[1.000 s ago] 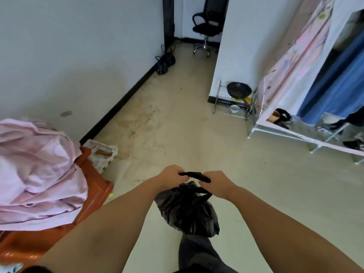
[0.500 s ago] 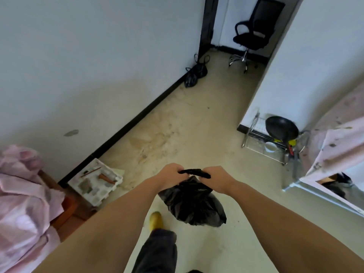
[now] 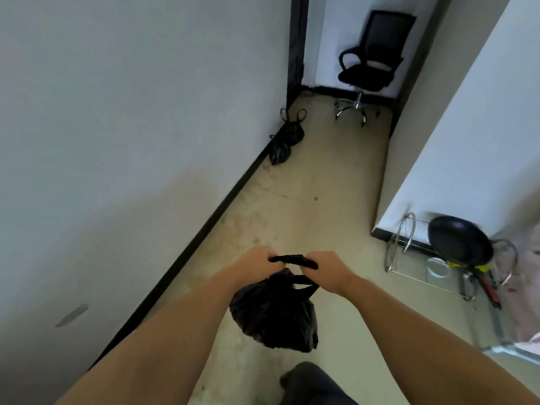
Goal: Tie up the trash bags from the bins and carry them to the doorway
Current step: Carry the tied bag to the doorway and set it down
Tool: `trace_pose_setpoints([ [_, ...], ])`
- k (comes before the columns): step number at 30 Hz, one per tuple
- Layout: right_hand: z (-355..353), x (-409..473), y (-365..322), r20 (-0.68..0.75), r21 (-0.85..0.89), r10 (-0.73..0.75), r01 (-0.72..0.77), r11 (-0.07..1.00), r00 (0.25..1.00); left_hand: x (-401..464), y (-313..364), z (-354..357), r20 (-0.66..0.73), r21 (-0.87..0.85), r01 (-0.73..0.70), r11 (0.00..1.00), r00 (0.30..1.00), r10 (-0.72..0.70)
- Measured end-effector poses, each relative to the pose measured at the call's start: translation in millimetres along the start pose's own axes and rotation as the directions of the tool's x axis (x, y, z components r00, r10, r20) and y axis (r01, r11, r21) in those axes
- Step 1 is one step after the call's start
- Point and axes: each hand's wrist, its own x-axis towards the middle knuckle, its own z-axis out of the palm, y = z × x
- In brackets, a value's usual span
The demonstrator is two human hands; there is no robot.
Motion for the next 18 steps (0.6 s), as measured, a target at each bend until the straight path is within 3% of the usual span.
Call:
trace_pose_setpoints([
  [6, -46.9, 148.6, 5.7, 0.028, -0.004, -0.053, 0.053, 0.999, 0.998, 134.2, -13.9, -70.1, -0.021, -0.013, 0.045, 0.999, 0.999, -0.045],
  [18, -191.3, 400.3, 35.7, 0.071, -0.092, -0.094, 0.1, 0.991, 0.993, 384.2, 28.4, -193.6, -0.067, 0.029, 0.038, 0.999, 0.997, -0.036],
])
